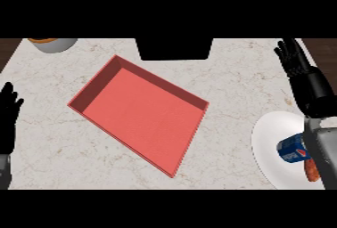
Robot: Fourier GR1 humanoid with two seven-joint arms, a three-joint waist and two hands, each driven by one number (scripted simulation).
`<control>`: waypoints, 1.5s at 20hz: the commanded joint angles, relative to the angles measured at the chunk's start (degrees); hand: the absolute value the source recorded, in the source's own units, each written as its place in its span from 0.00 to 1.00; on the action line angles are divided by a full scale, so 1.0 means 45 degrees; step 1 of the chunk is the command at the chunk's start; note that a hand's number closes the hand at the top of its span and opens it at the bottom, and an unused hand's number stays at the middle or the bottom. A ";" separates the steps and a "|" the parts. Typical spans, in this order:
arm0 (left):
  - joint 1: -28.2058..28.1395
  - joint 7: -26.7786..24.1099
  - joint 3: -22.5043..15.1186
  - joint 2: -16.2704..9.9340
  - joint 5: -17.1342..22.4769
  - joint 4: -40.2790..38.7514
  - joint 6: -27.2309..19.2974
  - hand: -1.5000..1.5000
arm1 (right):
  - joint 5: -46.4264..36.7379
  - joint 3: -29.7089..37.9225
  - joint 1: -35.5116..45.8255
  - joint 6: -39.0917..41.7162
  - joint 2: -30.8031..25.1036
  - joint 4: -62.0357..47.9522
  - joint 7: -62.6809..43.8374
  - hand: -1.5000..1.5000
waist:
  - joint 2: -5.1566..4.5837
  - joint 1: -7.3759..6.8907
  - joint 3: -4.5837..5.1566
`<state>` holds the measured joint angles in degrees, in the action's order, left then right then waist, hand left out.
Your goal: Pick the sweet potato from the plate and place it in the cardboard box
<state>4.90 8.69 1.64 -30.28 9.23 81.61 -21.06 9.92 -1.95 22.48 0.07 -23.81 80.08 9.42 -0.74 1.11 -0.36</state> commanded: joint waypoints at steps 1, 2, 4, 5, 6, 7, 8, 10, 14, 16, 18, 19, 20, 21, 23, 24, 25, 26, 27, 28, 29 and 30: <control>0.0306 -0.0857 -0.0361 0.0176 -0.0314 -0.0097 0.0661 0.50 | 0.0254 0.1024 -0.1277 0.0057 -0.0846 0.1025 -0.0054 0.00 | 0.0197 -0.0004 0.0084; 0.0328 -0.0889 -0.0793 -0.0031 -0.0297 0.0625 0.1058 0.50 | 0.0507 0.1745 -0.1420 -0.0174 -0.1456 0.1233 -0.0228 0.00 | 0.0306 0.0460 0.0085; 0.0708 -0.1565 -0.1329 -0.0363 -0.0565 0.1157 0.1789 0.50 | 0.0357 0.2840 -0.1380 -0.0607 -0.2517 0.1215 -0.0538 0.00 | 0.0443 0.1249 0.0097; 0.0609 -0.1929 -0.1427 -0.0401 -0.0458 0.1263 0.2159 0.50 | 0.0512 0.3519 -0.1582 -0.0564 -0.3160 0.1370 -0.0604 0.00 | 0.0599 0.1811 0.0122; 0.0745 -0.2226 -0.1795 -0.0507 -0.0643 0.1708 0.2482 0.50 | 0.0499 0.4249 -0.1520 -0.0730 -0.3787 0.1072 -0.0761 0.00 | 0.0632 0.1976 0.0109; 0.0460 -0.2108 -0.2045 -0.0184 -0.0469 0.1725 0.2568 0.50 | -0.1710 0.3200 -0.2901 -0.0322 -0.5329 0.0215 -0.1330 0.00 | 0.0420 0.2145 0.0201; 0.0322 -0.2612 -0.2093 -0.0332 -0.0239 0.1857 0.3177 0.50 | -0.1181 0.4008 -0.3422 -0.0510 -0.5312 0.0127 -0.1388 0.00 | 0.0422 0.1759 0.0143; 0.0429 -0.2472 -0.2572 -0.0133 -0.0245 0.2440 0.3444 0.50 | -0.0492 0.5025 -0.5166 -0.0058 -0.5292 0.0675 -0.0267 0.00 | 0.0432 0.1363 0.0073; 0.0308 -0.3051 -0.2799 -0.0073 -0.0434 0.2256 0.3826 0.50 | -0.1311 0.5928 -0.7959 0.0837 -0.5889 0.1409 0.2598 0.00 | 0.0344 0.0926 0.0084; 0.0432 -0.3261 -0.2978 0.0137 -0.0500 0.2146 0.3965 0.50 | -0.2130 0.6193 -0.8760 0.0812 -0.6070 0.1229 0.3788 0.00 | 0.0267 0.0638 0.0079; 0.1052 -0.2902 -0.2875 0.0132 -0.0536 0.1924 0.4115 0.50 | -0.2772 0.6045 -0.9257 0.0451 -0.5964 0.2556 0.3191 0.00 | 0.0230 0.0363 0.0096; 0.0833 -0.3767 -0.3109 0.0451 -0.0761 0.1472 0.4186 0.50 | -0.2747 0.6555 -0.9628 0.1079 -0.6387 0.1628 0.4080 0.00 | 0.0201 0.0322 0.0092; 0.1105 -0.3606 -0.2700 0.0270 -0.0447 0.1232 0.4443 0.50 | -0.3041 0.6315 -0.9756 0.0865 -0.6404 0.2995 0.2670 0.00 | 0.0201 0.0239 0.0107; 0.0566 -0.3120 -0.3110 0.0220 -0.0787 0.2362 0.4231 0.50 | -0.3081 0.6720 -1.0296 0.1377 -0.6771 0.2714 0.2788 0.00 | 0.0241 0.0133 0.0095; 0.1208 -0.2645 -0.2815 0.0171 -0.0378 0.2366 0.4393 0.50 | -0.4280 0.5782 -1.0730 0.1190 -0.7024 0.3873 0.1247 0.00 | 0.0226 0.0134 0.0115; 0.1428 -0.3177 -0.3038 0.0367 -0.0877 0.1567 0.4297 0.50 | -0.4357 0.5677 -1.0747 0.1749 -0.7528 0.4019 0.0775 0.00 | 0.0164 0.0183 0.0126; 0.1170 -0.3199 -0.3135 0.0474 -0.0659 0.1842 0.4456 0.50 | -0.4786 0.5291 -1.0883 0.1954 -0.7730 0.4248 0.0457 0.00 | 0.0164 0.0030 0.0124; 0.0801 -0.3422 -0.2915 0.0234 -0.0688 0.1855 0.4509 0.50 | -0.5180 0.5159 -1.1341 0.1909 -0.7535 0.4756 0.0240 0.00 | 0.0195 0.0001 0.0119; 0.1768 -0.2635 -0.2536 0.0095 -0.0223 0.1835 0.4793 0.50 | -0.5346 0.5036 -1.1397 0.2146 -0.7705 0.5328 -0.0335 0.00 | 0.0186 0.0066 0.0115; 0.1291 -0.3621 -0.2974 0.0517 -0.0707 0.1297 0.4621 0.50 | -0.5256 0.4914 -1.1075 0.2755 -0.8332 0.5889 -0.1318 0.00 | 0.0137 -0.0027 0.0142; 0.1280 -0.3170 -0.3305 0.0703 -0.0815 0.1637 0.4628 0.50 | -0.5294 0.4699 -1.0880 0.2887 -0.8153 0.6359 -0.2143 0.00 | 0.0157 -0.0132 0.0119; 0.1372 -0.3923 -0.3054 0.0772 -0.1011 0.0927 0.4518 0.50 | -0.5154 0.4551 -1.0892 0.3314 -0.8227 0.7107 -0.2807 0.00 | 0.0143 -0.0073 0.0129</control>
<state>10.50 -6.30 -11.84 -28.17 6.03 88.61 -0.79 -11.67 20.96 -26.02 10.69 -58.69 104.03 6.28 0.04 1.27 0.17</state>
